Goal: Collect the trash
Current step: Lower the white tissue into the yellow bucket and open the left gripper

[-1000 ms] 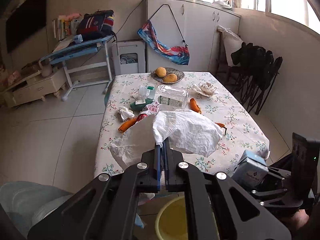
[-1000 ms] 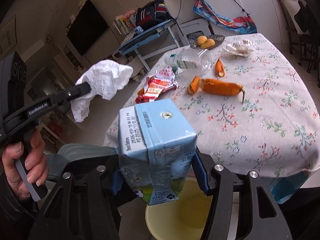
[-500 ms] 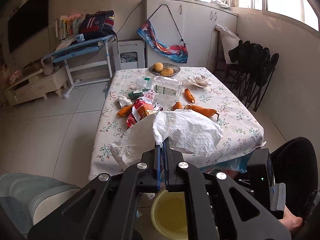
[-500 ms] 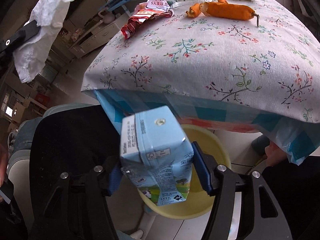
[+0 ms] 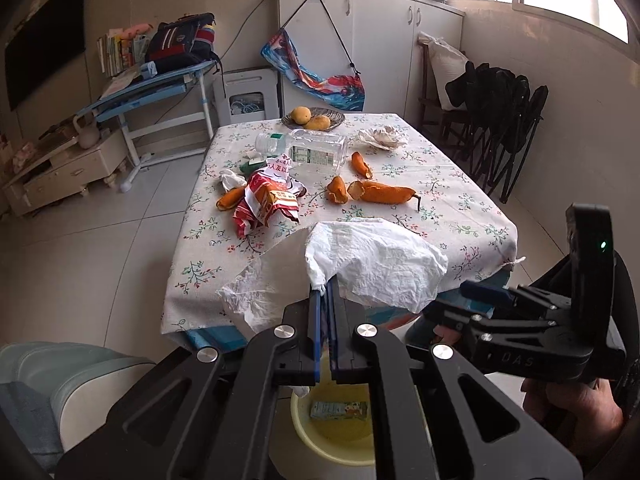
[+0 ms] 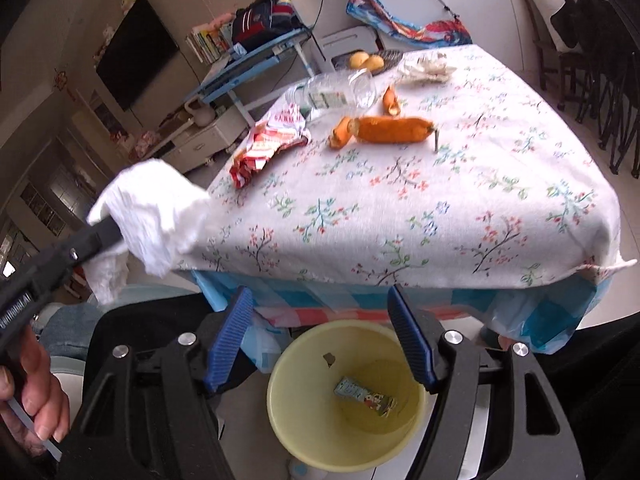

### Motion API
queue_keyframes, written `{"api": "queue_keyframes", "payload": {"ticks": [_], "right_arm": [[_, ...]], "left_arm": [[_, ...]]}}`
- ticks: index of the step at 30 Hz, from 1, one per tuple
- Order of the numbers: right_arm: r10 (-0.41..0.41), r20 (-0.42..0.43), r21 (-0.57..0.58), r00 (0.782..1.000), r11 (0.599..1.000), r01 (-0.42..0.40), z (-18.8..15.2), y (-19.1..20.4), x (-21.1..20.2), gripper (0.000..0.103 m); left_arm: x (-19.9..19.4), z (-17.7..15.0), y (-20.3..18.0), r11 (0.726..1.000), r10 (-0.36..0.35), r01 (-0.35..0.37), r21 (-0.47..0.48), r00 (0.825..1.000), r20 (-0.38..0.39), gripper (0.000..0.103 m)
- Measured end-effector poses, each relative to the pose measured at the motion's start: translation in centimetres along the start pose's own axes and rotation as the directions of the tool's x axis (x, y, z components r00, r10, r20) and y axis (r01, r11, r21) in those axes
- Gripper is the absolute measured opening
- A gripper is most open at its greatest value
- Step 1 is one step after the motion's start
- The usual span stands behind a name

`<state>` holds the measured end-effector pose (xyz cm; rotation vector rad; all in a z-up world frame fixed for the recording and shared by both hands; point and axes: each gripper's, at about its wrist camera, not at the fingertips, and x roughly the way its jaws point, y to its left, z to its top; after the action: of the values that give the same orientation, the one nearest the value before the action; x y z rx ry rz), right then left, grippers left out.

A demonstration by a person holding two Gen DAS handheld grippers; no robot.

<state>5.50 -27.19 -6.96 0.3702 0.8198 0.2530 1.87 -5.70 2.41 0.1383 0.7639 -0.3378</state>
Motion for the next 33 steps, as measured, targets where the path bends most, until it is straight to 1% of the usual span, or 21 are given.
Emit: {"api": "queue_keyframes", "payload": {"ticks": [4,7,12,17,18,19,20,21,22,28,33], "right_arm": [[-0.027,0.134,0.015,0.991,1.000,0.025,1.1,-0.7,-2.9,0.074],[-0.036,0.187,0.031,0.982,0.999,0.031,1.6,-1.2,-4.0,0.075],[-0.040,0.195,0.047,0.980,0.998,0.032,1.8,-1.4,-4.1,0.075],[-0.041,0.200,0.043,0.979,0.999,0.033,1.8,-1.4,-4.0,0.075],[-0.042,0.199,0.043,0.979,0.998,0.034,1.8,-1.4,-4.0,0.075],[-0.043,0.197,0.044,0.979,0.998,0.035,1.7,-1.4,-3.9,0.075],[-0.044,0.195,0.045,0.980,0.998,0.036,1.7,-1.4,-3.8,0.075],[-0.045,0.194,0.045,0.980,0.998,0.037,1.7,-1.4,-3.8,0.075],[-0.046,0.194,0.043,0.980,0.998,0.039,1.7,-1.4,-3.8,0.076],[-0.058,0.194,0.036,0.979,0.998,0.052,1.4,-1.4,-3.9,0.076],[-0.068,0.192,0.038,0.979,0.997,0.061,1.4,-1.6,-3.9,0.077]], "left_arm": [[1.6,-2.2,-1.3,1.000,-0.021,0.022,0.014,0.997,-0.069,0.004],[3.4,-4.3,-2.5,0.999,-0.037,0.040,0.025,0.990,-0.138,0.004],[6.5,-7.5,-4.5,0.995,-0.056,0.073,0.064,0.969,-0.242,0.004],[8.6,-9.6,-5.4,0.994,-0.043,0.074,0.085,0.945,-0.323,0.005],[8.8,-9.8,-5.3,0.994,-0.040,0.071,0.084,0.943,-0.329,0.009],[8.9,-9.9,-5.2,0.994,-0.039,0.069,0.079,0.942,-0.332,0.016],[8.9,-9.9,-5.1,0.995,-0.037,0.065,0.074,0.943,-0.330,0.021],[8.8,-9.9,-5.1,0.996,-0.033,0.059,0.071,0.946,-0.323,0.031],[8.7,-9.9,-5.1,0.996,-0.031,0.056,0.069,0.948,-0.316,0.037],[8.4,-9.5,-5.2,0.995,-0.021,0.048,0.082,0.954,-0.300,0.043],[7.8,-9.1,-5.0,0.996,-0.009,0.031,0.080,0.965,-0.262,0.052]]}}
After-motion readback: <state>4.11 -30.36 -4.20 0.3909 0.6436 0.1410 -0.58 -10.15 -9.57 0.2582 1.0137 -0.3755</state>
